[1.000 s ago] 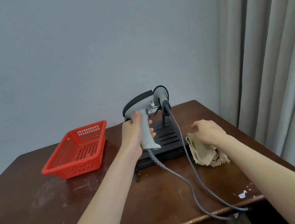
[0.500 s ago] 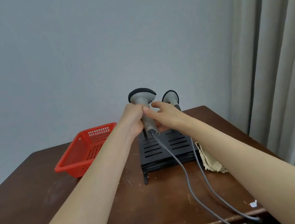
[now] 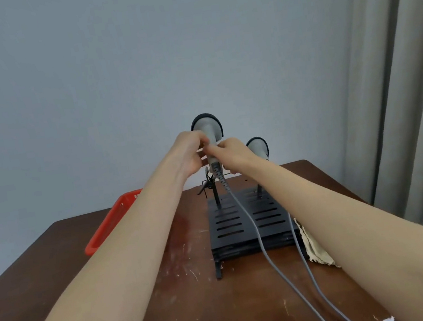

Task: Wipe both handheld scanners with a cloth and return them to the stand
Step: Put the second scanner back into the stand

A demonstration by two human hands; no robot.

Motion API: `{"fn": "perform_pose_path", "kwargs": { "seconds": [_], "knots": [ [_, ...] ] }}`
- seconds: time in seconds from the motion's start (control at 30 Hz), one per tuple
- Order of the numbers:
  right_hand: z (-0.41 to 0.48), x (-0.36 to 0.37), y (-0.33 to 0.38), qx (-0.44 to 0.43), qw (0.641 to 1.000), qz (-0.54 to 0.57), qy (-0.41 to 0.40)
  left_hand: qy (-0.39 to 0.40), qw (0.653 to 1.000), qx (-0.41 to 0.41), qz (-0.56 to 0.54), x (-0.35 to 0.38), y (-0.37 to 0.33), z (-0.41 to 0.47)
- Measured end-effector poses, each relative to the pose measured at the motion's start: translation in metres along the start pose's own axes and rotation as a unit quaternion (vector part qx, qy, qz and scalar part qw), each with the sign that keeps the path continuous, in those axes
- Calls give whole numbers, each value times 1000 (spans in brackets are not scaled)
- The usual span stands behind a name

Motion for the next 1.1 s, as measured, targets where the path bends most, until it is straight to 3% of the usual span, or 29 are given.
{"fn": "perform_pose_path", "kwargs": {
  "seconds": [0.1,0.17,0.27,0.37,0.8,1.1],
  "knots": [
    [9,3,0,43,991,127,-2,13,999,42,-2,-12,16,11],
    [14,6,-6,61,986,156,-8,-12,990,81,110,-19,40,16],
    [18,12,-20,76,982,169,-14,-24,947,102,304,-25,85,13],
    [19,17,-27,80,977,199,0,-4,922,91,377,-27,127,13],
    [36,29,-34,57,985,161,-1,-75,899,120,415,-22,177,36],
    [41,32,-35,53,988,142,-6,-55,884,143,441,-18,178,39]
  ]
}}
Point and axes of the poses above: each hand's wrist, its own z-axis towards the middle knuckle, its own x-axis out of the palm, y = z × x, the point moved 1 cm from there along z, towards the middle knuckle, and after that the axes turned 11 degrees about x, right-handed, at the moved point
